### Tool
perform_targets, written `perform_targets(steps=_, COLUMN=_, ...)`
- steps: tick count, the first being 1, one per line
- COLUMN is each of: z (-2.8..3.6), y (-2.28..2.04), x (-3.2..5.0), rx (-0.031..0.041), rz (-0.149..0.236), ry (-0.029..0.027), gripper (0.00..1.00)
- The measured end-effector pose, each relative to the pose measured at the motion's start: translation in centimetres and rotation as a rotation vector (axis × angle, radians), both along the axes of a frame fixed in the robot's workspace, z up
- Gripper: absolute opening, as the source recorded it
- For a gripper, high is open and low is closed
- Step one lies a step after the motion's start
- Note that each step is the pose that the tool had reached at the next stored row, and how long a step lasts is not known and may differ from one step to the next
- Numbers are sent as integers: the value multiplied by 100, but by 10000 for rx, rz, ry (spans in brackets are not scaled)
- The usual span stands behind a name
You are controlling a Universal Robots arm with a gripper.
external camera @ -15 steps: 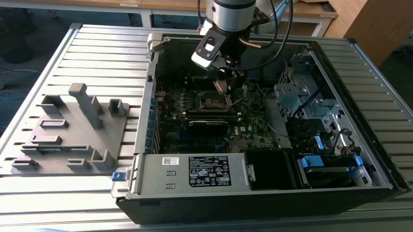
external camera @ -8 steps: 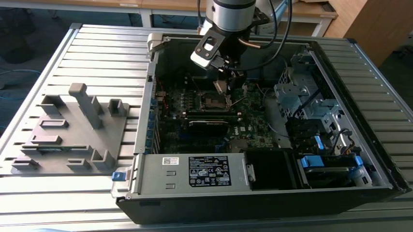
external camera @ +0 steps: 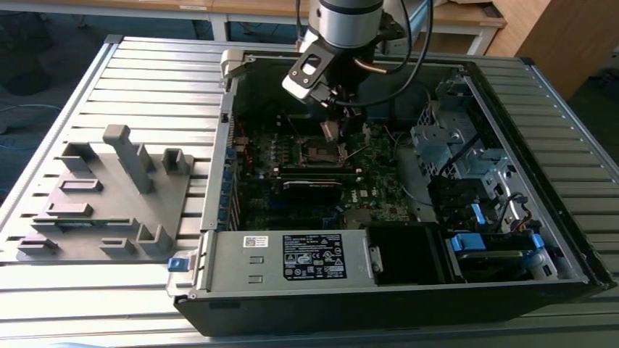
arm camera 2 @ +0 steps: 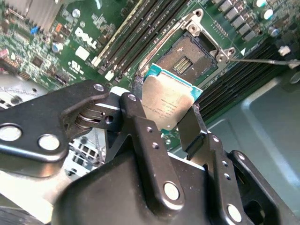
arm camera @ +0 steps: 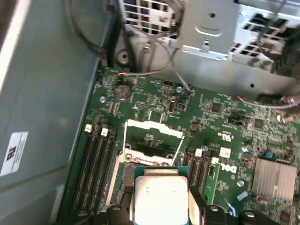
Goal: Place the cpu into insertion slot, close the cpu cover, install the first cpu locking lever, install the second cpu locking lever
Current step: 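Place the cpu into insertion slot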
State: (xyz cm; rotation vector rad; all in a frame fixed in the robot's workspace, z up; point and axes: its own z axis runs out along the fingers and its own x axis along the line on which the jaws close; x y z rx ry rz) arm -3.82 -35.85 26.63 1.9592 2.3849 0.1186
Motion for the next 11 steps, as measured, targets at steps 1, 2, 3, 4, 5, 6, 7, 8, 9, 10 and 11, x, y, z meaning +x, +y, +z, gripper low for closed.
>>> perform_targets(steps=1, z=-3, y=0, x=0, rx=1, rz=-179, ry=0, gripper=54)
perform_targets(steps=2, z=-6, y=0, x=0, rx=0, rz=-358, ry=0, gripper=54)
perform_targets(steps=3, z=-9, y=0, x=0, rx=0, rz=-550, ry=0, gripper=54)
perform_targets(steps=4, z=-11, y=0, x=0, rx=0, rz=-720, ry=0, gripper=54)
perform_targets(steps=5, z=-11, y=-1, x=0, rx=0, rz=-799, ry=1, gripper=54)
perform_targets(steps=6, z=-11, y=-1, x=0, rx=0, rz=-801, ry=1, gripper=54)
perform_targets(steps=7, z=-11, y=0, x=0, rx=0, rz=-803, ry=0, gripper=54)
perform_targets(steps=8, z=-11, y=0, x=0, rx=0, rz=-804, ry=0, gripper=54)
perform_targets(steps=9, z=-11, y=0, x=0, rx=0, rz=-804, ry=0, gripper=54)
perform_targets(steps=10, z=-11, y=0, x=0, rx=0, rz=-804, ry=0, gripper=54)
perform_targets(steps=11, z=-11, y=0, x=0, rx=0, rz=-804, ry=0, gripper=54)
